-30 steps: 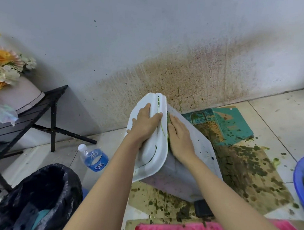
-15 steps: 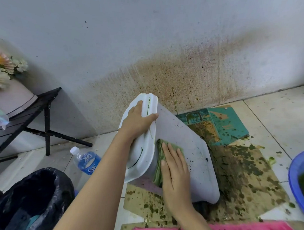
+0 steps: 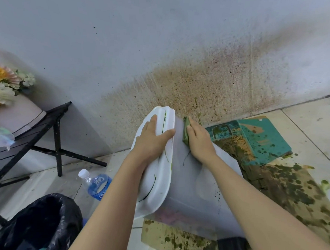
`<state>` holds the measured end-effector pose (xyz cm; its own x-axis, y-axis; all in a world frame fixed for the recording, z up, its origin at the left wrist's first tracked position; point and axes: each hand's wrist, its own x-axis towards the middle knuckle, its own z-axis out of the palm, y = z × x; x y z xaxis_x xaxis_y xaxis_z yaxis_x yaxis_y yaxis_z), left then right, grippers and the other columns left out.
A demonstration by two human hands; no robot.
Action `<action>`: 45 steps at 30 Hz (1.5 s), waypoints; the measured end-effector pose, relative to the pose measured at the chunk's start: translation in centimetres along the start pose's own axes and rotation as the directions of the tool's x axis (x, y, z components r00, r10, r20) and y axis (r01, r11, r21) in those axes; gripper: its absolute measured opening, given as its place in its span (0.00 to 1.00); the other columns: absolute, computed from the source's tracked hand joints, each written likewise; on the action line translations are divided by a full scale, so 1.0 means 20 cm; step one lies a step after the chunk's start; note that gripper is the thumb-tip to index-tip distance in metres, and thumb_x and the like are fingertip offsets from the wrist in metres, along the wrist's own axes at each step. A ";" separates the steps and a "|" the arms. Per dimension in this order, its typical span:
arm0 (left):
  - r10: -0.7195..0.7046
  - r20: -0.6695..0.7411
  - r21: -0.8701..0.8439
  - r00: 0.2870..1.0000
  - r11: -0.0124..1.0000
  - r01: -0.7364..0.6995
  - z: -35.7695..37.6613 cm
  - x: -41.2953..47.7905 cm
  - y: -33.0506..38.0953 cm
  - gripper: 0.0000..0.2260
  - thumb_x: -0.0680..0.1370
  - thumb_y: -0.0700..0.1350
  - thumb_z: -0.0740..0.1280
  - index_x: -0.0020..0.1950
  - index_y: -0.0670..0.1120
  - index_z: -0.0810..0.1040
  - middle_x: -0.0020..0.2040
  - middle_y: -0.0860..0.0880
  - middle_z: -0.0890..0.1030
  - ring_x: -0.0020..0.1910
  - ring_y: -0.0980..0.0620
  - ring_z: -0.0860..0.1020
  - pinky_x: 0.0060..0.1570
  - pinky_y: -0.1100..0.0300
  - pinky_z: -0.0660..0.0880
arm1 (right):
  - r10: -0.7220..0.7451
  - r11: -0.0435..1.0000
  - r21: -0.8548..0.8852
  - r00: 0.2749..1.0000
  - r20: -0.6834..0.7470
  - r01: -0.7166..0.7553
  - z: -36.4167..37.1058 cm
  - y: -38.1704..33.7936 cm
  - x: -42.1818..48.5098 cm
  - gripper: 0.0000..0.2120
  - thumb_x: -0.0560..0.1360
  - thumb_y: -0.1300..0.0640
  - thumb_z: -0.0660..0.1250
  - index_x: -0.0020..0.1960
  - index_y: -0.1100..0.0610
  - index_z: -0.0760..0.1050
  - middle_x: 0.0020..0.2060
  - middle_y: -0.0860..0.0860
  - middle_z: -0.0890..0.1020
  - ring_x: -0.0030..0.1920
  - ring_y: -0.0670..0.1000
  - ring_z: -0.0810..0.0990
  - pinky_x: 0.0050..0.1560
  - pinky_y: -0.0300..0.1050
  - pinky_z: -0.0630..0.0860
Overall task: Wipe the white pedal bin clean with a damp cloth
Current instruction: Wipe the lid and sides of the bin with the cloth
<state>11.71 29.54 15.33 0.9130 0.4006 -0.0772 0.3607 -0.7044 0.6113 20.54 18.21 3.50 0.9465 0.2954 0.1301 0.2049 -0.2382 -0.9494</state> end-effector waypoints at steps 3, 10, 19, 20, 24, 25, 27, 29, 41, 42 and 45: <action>0.006 0.007 -0.008 1.000 1.000 -0.006 0.01 -0.02 0.03 0.37 0.79 0.59 0.65 0.82 0.56 0.49 0.82 0.54 0.54 0.80 0.45 0.56 0.76 0.42 0.56 | 0.044 0.999 -0.004 0.999 -0.029 -0.044 0.00 0.07 -0.21 0.23 0.85 0.47 0.46 0.79 0.48 0.54 0.78 0.45 0.57 0.78 0.48 0.51 0.78 0.49 0.48; 0.006 0.014 0.009 1.000 1.000 -0.006 0.04 -0.06 0.10 0.37 0.79 0.60 0.65 0.82 0.56 0.49 0.82 0.53 0.51 0.81 0.44 0.53 0.77 0.41 0.53 | -0.019 0.994 0.099 0.979 -0.201 0.039 0.03 -0.07 -0.87 0.24 0.81 0.36 0.44 0.75 0.39 0.59 0.74 0.33 0.59 0.77 0.40 0.51 0.76 0.44 0.49; 0.022 0.014 0.024 1.000 0.999 -0.023 0.04 -0.05 0.09 0.36 0.79 0.59 0.66 0.82 0.58 0.51 0.81 0.53 0.57 0.79 0.47 0.59 0.76 0.44 0.58 | -0.120 0.989 0.085 0.993 -0.014 0.121 -0.03 -0.04 -0.25 0.24 0.84 0.44 0.50 0.79 0.46 0.57 0.78 0.43 0.58 0.79 0.47 0.51 0.78 0.48 0.49; 0.024 0.019 0.004 1.000 1.000 -0.024 0.02 -0.06 0.08 0.36 0.78 0.58 0.67 0.81 0.58 0.52 0.80 0.53 0.59 0.77 0.47 0.62 0.75 0.44 0.61 | -0.106 0.993 0.057 0.994 0.010 0.106 -0.03 0.01 -0.20 0.24 0.84 0.43 0.49 0.79 0.45 0.55 0.79 0.43 0.56 0.79 0.47 0.49 0.77 0.47 0.47; -0.004 0.018 -0.051 1.000 0.999 0.005 -0.05 -0.09 -0.01 0.39 0.74 0.57 0.74 0.79 0.61 0.57 0.75 0.56 0.68 0.70 0.49 0.71 0.70 0.45 0.68 | 0.008 0.998 -0.056 0.999 0.046 -0.006 -0.02 0.25 -0.18 0.25 0.84 0.42 0.46 0.79 0.45 0.52 0.79 0.44 0.53 0.79 0.48 0.47 0.76 0.47 0.45; -0.011 0.021 -0.058 1.000 0.998 0.013 -0.07 -0.10 -0.03 0.38 0.73 0.55 0.75 0.78 0.62 0.58 0.72 0.56 0.71 0.68 0.49 0.74 0.68 0.45 0.71 | 0.050 0.996 -0.082 0.998 0.041 -0.046 -0.03 0.30 -0.21 0.25 0.84 0.42 0.46 0.80 0.46 0.52 0.79 0.45 0.54 0.79 0.48 0.48 0.76 0.48 0.46; -0.022 0.023 -0.072 0.999 0.997 0.024 -0.09 -0.09 -0.05 0.37 0.73 0.52 0.75 0.76 0.63 0.60 0.67 0.56 0.74 0.62 0.50 0.77 0.62 0.47 0.75 | 0.127 0.988 -0.095 0.992 0.014 -0.125 -0.05 0.38 -0.31 0.25 0.84 0.43 0.47 0.79 0.47 0.54 0.79 0.45 0.56 0.79 0.48 0.50 0.77 0.49 0.48; -0.012 0.011 -0.070 1.000 0.997 0.013 -0.09 -0.08 -0.07 0.35 0.73 0.50 0.75 0.75 0.64 0.62 0.64 0.56 0.76 0.57 0.52 0.78 0.55 0.51 0.76 | 0.193 0.979 -0.061 0.981 -0.018 -0.194 -0.05 0.40 -0.46 0.25 0.83 0.43 0.49 0.79 0.47 0.55 0.79 0.45 0.56 0.78 0.48 0.50 0.77 0.51 0.50; 0.017 -0.014 -0.035 1.000 0.999 -0.018 -0.08 -0.04 -0.12 0.32 0.74 0.50 0.74 0.74 0.63 0.64 0.59 0.59 0.77 0.55 0.55 0.79 0.49 0.56 0.74 | -0.256 0.967 0.023 0.966 0.020 0.256 0.12 -0.02 -0.46 0.21 0.83 0.49 0.56 0.76 0.45 0.63 0.76 0.43 0.63 0.77 0.46 0.56 0.76 0.43 0.51; 0.018 -0.017 -0.042 1.000 0.999 -0.019 -0.08 -0.04 -0.13 0.32 0.74 0.50 0.74 0.74 0.64 0.64 0.58 0.60 0.77 0.54 0.56 0.78 0.46 0.58 0.74 | -0.237 0.971 0.024 0.971 0.029 0.236 0.11 0.01 -0.35 0.21 0.84 0.50 0.56 0.76 0.45 0.63 0.76 0.44 0.63 0.78 0.47 0.55 0.77 0.46 0.52; 0.018 -0.016 -0.051 1.000 0.999 -0.019 -0.09 -0.04 -0.12 0.34 0.74 0.51 0.74 0.75 0.64 0.62 0.61 0.59 0.75 0.55 0.57 0.77 0.43 0.61 0.72 | -0.124 0.992 0.036 0.992 0.003 0.124 0.04 0.19 -0.13 0.22 0.84 0.51 0.56 0.77 0.49 0.62 0.76 0.48 0.64 0.77 0.50 0.57 0.77 0.52 0.55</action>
<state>9.71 31.88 15.29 0.9162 0.3972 -0.0534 0.3333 -0.6811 0.6519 18.60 17.34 -0.66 0.9129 0.3253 0.2464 0.3117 -0.1663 -0.9355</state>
